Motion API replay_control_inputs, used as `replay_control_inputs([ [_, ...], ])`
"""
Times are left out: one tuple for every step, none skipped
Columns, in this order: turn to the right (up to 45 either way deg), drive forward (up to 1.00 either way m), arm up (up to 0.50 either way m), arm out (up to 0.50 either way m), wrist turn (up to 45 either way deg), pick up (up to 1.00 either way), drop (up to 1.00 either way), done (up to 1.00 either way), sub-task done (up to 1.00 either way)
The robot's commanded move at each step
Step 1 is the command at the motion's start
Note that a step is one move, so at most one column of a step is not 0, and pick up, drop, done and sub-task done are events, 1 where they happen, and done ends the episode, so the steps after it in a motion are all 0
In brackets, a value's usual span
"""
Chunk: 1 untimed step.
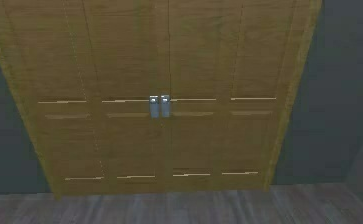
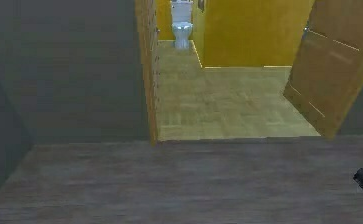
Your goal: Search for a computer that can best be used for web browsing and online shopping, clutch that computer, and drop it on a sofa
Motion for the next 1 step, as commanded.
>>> replay_control_inputs([
  [-9.0, 0.0, 0.0, 0.0, 0.0, 0.0, 0.0, 0.0, 0.0],
])
